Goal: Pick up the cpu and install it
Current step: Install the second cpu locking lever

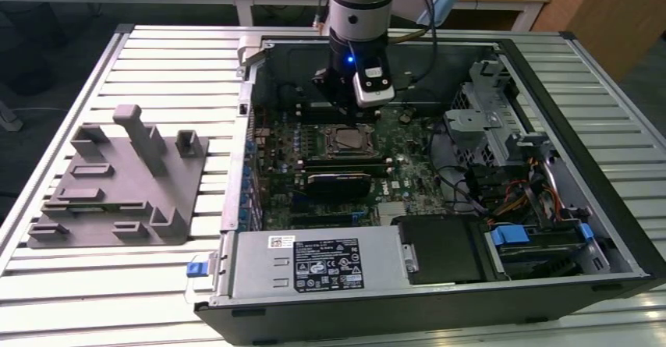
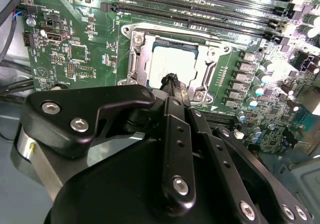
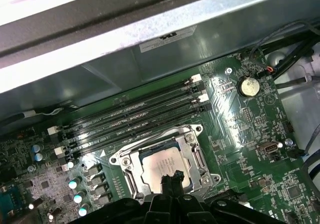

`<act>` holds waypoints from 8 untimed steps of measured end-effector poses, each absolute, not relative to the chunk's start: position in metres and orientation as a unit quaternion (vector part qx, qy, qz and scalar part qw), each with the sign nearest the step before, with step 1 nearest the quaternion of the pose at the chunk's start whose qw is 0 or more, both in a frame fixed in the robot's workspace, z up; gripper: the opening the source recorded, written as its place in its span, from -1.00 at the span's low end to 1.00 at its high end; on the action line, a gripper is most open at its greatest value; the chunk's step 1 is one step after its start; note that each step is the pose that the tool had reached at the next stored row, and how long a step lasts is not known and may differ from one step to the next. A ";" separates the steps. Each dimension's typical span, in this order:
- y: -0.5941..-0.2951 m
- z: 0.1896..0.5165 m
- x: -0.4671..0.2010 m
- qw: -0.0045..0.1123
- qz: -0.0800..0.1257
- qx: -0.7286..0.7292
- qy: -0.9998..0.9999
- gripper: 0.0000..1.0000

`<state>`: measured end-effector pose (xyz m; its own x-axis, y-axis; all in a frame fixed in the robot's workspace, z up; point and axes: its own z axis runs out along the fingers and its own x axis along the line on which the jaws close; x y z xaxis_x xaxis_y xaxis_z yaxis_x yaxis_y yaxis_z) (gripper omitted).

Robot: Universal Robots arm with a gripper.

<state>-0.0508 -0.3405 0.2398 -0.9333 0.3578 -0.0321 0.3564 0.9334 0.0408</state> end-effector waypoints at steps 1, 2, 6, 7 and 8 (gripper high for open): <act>-0.341 0.240 -0.051 0.019 0.017 0.182 0.983 -0.79; -0.341 0.240 -0.051 0.019 0.017 0.182 0.983 -0.79; -0.342 0.240 -0.051 0.019 0.017 0.182 0.983 -0.79; -0.342 0.240 -0.051 0.019 0.017 0.182 0.983 -0.79; -0.343 0.240 -0.051 0.019 0.017 0.182 0.983 -0.79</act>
<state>-0.0508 -0.3428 0.2399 -0.9333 0.3576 -0.0321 0.3563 0.9335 0.0408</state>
